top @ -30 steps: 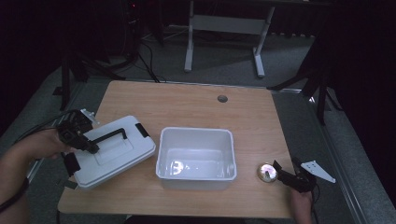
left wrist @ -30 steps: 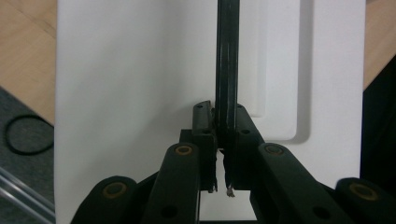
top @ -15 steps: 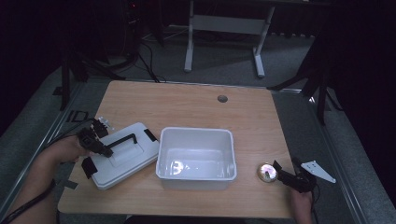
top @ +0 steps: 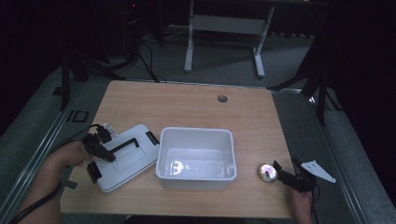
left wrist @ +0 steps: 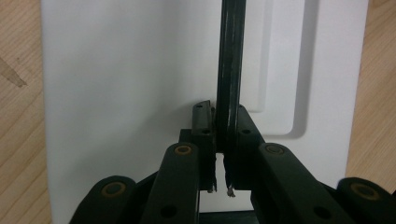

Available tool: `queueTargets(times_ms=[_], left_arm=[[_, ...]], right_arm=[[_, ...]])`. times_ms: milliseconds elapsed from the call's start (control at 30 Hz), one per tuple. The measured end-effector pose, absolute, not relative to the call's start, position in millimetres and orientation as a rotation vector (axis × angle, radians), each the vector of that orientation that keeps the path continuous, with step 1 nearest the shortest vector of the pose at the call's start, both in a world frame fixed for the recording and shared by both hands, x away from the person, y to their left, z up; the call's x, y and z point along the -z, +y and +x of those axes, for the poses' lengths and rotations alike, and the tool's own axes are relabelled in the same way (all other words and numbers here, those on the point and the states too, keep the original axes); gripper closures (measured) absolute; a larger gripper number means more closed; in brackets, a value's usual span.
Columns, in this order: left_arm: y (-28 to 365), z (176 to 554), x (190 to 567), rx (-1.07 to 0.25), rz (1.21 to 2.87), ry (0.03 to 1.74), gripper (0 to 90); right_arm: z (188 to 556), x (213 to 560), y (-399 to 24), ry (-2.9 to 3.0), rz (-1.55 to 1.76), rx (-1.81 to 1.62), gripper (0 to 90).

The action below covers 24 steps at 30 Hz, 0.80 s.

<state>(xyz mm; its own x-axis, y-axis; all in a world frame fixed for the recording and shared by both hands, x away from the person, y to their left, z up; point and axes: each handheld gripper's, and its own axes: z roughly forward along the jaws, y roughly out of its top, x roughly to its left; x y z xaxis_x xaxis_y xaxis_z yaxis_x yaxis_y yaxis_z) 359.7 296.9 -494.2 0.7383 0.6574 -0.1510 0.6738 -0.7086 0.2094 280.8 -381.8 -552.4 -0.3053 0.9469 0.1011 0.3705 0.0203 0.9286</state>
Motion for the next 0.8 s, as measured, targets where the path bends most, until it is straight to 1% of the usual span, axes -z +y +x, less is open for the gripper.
queueTargets(times_ms=[33, 67, 100, 133, 200, 233, 267, 300, 333, 367, 400, 433, 467, 500, 567, 700, 800], left_arm=[[297, 360, 494, 0.091, 2.687, 1.054, 82.0], [297, 360, 493, 0.086, 2.669, 1.066, 69.0], [297, 360, 493, 0.086, 2.669, 1.066, 59.8], [297, 360, 493, 0.083, 2.661, 1.082, 59.8], [298, 361, 493, 0.057, 2.660, 1.096, 49.9], [298, 361, 492, 0.035, 2.648, 1.090, 38.1], [298, 361, 492, 0.035, 2.648, 1.090, 32.7], [298, 361, 491, 0.006, 2.652, 1.083, 28.8], [298, 362, 491, 0.007, 2.637, 1.089, 28.8], [298, 362, 490, 0.011, 2.631, 1.089, 22.8], [298, 362, 490, 0.015, 2.627, 1.085, 22.8], [298, 362, 489, 0.031, 2.616, 1.079, 18.8], [296, 362, 488, 0.036, 2.616, 1.072, 16.8], [294, 362, 488, 0.014, 2.638, 1.064, 16.8], [292, 361, 486, 0.024, 2.636, 1.053, 16.8], [289, 361, 482, -0.014, 2.620, 1.037, 16.7], [290, 361, 481, -0.011, 2.612, 1.035, 16.7]], right_arm=[[281, 552, -382, 1.723, 1.348, -1.280, 12.2], [281, 552, -382, 1.726, 1.350, -1.282, 12.1], [281, 552, -382, 1.728, 1.348, -1.281, 12.1], [281, 552, -382, 1.728, 1.348, -1.281, 12.1], [282, 552, -381, 1.735, 1.340, -1.274, 12.1], [283, 552, -381, 1.758, 1.339, -1.271, 12.1], [283, 552, -381, 1.758, 1.339, -1.271, 12.1], [284, 552, -380, 1.774, 1.340, -1.271, 12.1], [284, 552, -380, 1.774, 1.340, -1.271, 12.1], [286, 551, -381, 1.819, 1.337, -1.279, 12.1], [286, 551, -381, 1.819, 1.337, -1.279, 12.1], [286, 551, -381, 1.835, 1.337, -1.284, 12.1], [287, 550, -382, 1.853, 1.342, -1.283, 12.1], [289, 550, -382, 1.874, 1.345, -1.280, 12.1], [292, 549, -383, 1.887, 1.361, -1.265, 12.1], [295, 549, -386, 1.889, 1.408, -1.245, 12.1], [296, 549, -388, 1.879, 1.432, -1.237, 12.0]])
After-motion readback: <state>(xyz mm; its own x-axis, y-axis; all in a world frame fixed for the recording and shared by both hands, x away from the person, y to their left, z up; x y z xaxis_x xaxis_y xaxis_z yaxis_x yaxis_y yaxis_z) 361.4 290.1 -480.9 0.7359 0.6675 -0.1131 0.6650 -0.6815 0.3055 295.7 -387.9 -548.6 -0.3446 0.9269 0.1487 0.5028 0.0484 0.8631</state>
